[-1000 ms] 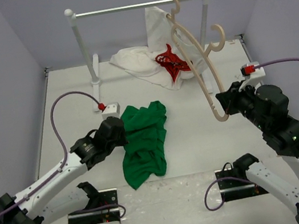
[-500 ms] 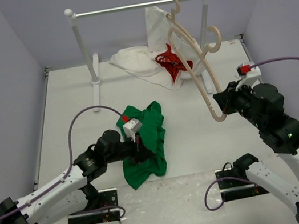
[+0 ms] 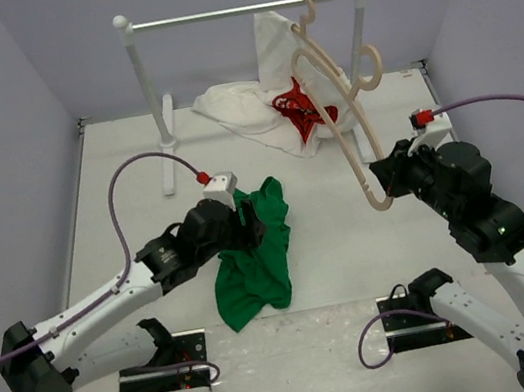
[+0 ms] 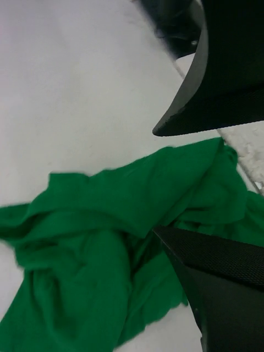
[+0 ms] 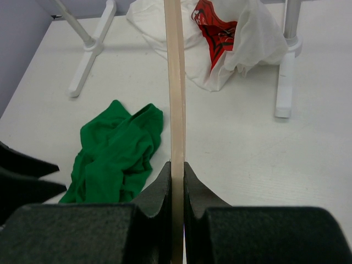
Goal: Place the t-shirt on the hanger
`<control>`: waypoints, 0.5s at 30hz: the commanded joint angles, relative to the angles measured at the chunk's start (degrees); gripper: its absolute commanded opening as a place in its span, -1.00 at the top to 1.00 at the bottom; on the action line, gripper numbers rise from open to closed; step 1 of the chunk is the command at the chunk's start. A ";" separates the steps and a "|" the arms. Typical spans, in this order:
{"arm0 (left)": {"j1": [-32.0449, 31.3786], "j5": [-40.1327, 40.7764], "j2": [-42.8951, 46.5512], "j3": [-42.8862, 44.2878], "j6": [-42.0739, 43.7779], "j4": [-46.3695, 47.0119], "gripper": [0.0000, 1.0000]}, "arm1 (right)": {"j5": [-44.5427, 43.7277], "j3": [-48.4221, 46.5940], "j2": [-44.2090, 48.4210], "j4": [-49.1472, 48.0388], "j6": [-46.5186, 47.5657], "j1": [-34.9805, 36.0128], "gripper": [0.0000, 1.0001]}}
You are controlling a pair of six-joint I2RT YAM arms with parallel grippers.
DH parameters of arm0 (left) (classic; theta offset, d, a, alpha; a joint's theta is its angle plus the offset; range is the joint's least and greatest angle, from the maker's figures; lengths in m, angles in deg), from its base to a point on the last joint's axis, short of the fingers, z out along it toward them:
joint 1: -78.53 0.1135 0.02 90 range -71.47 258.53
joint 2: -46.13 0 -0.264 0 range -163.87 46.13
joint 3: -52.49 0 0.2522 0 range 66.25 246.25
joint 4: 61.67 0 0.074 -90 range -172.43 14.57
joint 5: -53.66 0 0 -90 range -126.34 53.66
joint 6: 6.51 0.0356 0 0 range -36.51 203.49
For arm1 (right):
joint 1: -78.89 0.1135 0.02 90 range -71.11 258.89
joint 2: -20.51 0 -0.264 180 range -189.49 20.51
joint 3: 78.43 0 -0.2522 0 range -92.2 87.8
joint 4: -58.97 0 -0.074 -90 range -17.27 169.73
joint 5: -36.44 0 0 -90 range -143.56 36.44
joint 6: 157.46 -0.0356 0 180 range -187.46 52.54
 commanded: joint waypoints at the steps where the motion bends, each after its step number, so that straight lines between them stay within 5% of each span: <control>1: 12.22 4.75 -7.31 1.67 -0.84 0.61 -0.22 | 1.10 -0.38 -1.22 -3.77 -0.64 0.15 1.00; 9: 15.60 -20.13 -24.42 6.04 4.95 14.91 0.01 | 1.34 -0.50 -2.59 -3.77 -0.18 0.14 1.00; 15: 15.38 -28.99 -25.27 4.56 5.60 21.70 0.24 | 1.43 -0.29 -3.34 -3.82 -0.06 0.11 1.00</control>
